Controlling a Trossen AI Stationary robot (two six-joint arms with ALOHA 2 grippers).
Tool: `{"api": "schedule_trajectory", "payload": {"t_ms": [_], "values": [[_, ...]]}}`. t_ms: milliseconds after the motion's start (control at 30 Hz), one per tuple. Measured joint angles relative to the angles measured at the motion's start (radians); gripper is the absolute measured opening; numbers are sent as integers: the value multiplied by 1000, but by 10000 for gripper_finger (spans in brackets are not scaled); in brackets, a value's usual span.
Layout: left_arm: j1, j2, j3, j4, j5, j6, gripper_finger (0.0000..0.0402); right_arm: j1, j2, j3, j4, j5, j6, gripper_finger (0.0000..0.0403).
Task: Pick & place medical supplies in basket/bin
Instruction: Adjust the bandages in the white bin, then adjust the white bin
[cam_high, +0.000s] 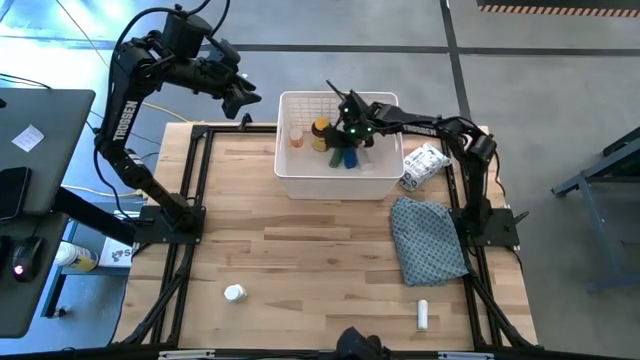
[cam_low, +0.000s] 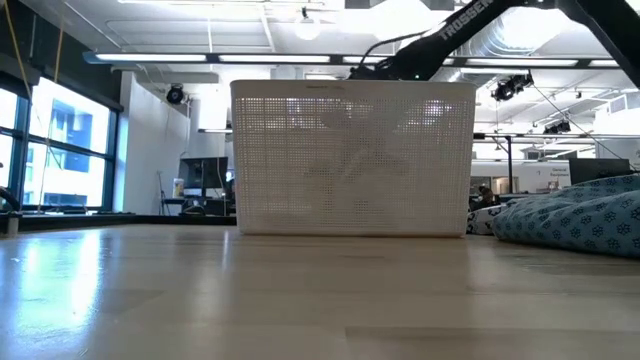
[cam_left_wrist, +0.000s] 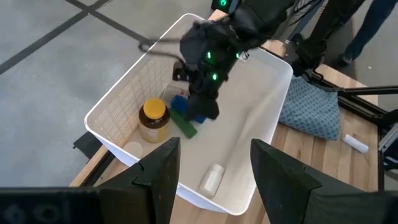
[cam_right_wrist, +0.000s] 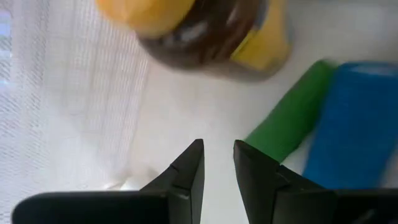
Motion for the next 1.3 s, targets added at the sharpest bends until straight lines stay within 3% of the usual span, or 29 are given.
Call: {"api": "schedule_trajectory", "payload": {"t_ms": [467,867,1100,1300], "values": [[0,2,0,12,25,-6,227,60,103,-2,8,35,21,78],[0,2,0,11,29,-6,227,57,110,1,-111,113,-60,78],[0,2,0,6,47,3,227,56,83,-2,-104,98,-62,78],[0,2,0,-1,56,25,227,52,-25,-3,-107,170,-52,78]]}}
